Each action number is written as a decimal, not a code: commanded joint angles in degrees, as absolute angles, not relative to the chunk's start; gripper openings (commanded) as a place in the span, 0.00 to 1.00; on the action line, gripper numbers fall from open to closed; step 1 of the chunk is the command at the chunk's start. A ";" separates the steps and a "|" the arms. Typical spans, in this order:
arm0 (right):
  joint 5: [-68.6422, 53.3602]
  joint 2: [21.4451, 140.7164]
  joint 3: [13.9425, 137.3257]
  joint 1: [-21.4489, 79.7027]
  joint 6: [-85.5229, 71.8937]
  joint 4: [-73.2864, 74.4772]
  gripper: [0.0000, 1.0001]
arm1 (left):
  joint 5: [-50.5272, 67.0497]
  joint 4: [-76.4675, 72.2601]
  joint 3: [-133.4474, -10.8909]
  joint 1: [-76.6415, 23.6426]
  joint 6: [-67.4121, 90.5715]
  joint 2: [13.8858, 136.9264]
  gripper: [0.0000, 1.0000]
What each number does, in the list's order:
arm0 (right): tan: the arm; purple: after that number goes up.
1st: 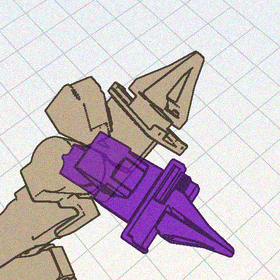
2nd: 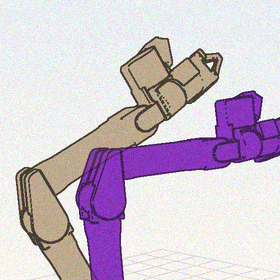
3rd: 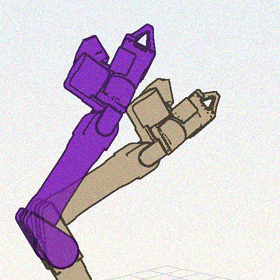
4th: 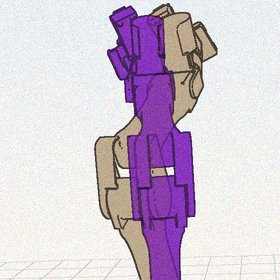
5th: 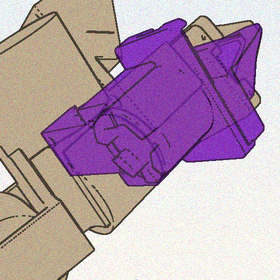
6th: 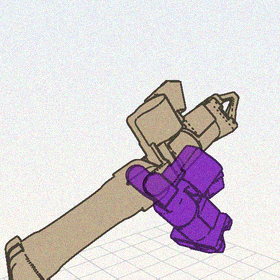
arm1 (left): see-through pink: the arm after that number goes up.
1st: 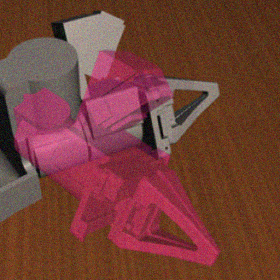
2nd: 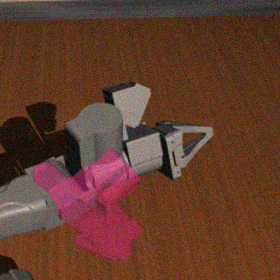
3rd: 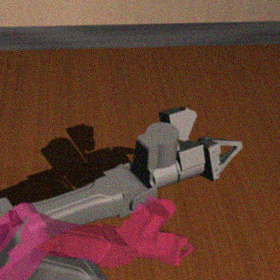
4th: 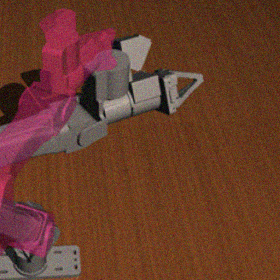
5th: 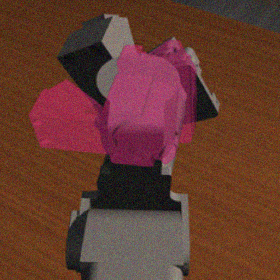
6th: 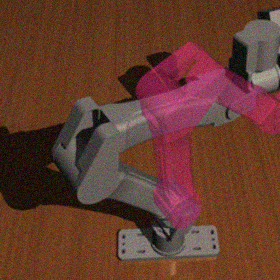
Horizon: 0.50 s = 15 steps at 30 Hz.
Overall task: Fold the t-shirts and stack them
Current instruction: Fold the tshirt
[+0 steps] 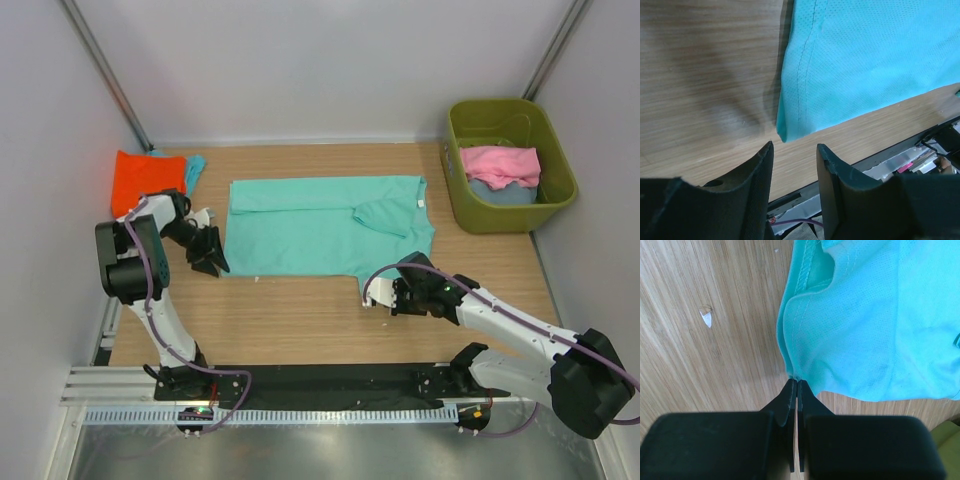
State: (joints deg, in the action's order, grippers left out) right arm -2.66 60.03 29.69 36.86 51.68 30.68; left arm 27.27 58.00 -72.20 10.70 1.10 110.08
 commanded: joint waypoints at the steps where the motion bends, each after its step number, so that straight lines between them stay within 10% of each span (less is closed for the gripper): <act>1: -2.11 60.03 31.03 36.48 51.15 29.71 0.01 | 29.70 57.39 -74.35 11.07 1.41 111.27 0.40; 15: -2.02 60.12 30.41 36.21 50.98 29.09 0.02 | 30.49 56.25 -73.65 11.07 1.06 113.64 0.34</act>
State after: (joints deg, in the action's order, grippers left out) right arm -2.61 60.03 29.69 36.51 51.46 30.44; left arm 28.56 57.04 -72.40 10.74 1.13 112.86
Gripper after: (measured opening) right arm 0.036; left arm 0.352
